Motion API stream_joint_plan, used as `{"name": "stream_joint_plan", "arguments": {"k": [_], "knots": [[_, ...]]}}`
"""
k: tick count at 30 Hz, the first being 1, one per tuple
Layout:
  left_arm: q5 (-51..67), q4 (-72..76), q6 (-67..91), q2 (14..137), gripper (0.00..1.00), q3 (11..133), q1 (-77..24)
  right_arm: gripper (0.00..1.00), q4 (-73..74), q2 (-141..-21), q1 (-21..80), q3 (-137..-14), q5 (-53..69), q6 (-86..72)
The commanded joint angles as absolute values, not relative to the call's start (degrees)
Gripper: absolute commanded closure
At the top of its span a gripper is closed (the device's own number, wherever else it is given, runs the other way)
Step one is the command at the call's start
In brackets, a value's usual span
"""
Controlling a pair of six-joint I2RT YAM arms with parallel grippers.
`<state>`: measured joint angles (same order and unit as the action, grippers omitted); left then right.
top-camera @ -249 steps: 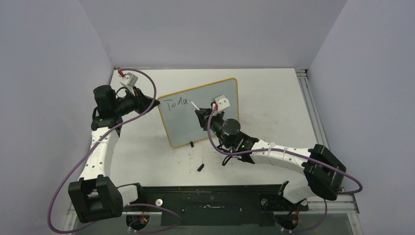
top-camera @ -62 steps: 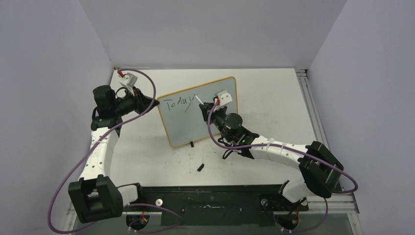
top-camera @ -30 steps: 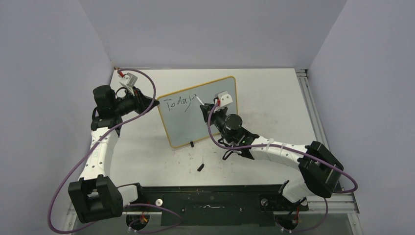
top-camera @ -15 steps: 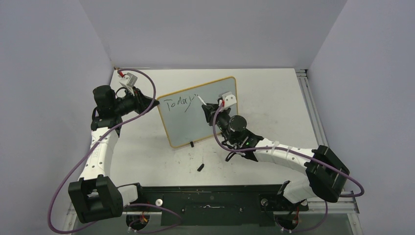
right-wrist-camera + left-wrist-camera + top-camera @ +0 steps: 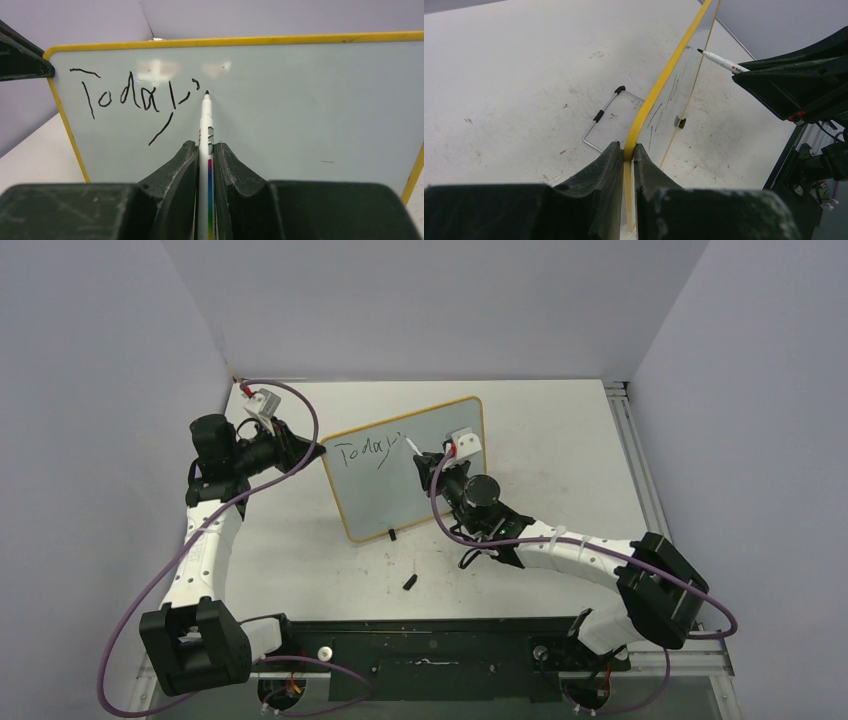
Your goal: Write a sentence on the whiteboard
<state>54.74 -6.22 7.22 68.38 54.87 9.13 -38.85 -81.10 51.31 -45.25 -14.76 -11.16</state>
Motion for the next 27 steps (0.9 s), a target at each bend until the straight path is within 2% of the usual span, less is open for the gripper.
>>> {"name": "stream_joint_plan", "arguments": {"k": [1, 27], "knots": [[55.4, -5.4, 6.9, 68.1, 1.0, 55.0, 9.6, 0.95, -40.5, -83.0, 50.7, -46.2, -15.4, -11.7], [55.5, -5.4, 6.9, 68.2, 1.0, 55.1, 9.6, 0.95, -39.2, -84.2, 51.0, -45.1, -12.6, -10.8]]}}
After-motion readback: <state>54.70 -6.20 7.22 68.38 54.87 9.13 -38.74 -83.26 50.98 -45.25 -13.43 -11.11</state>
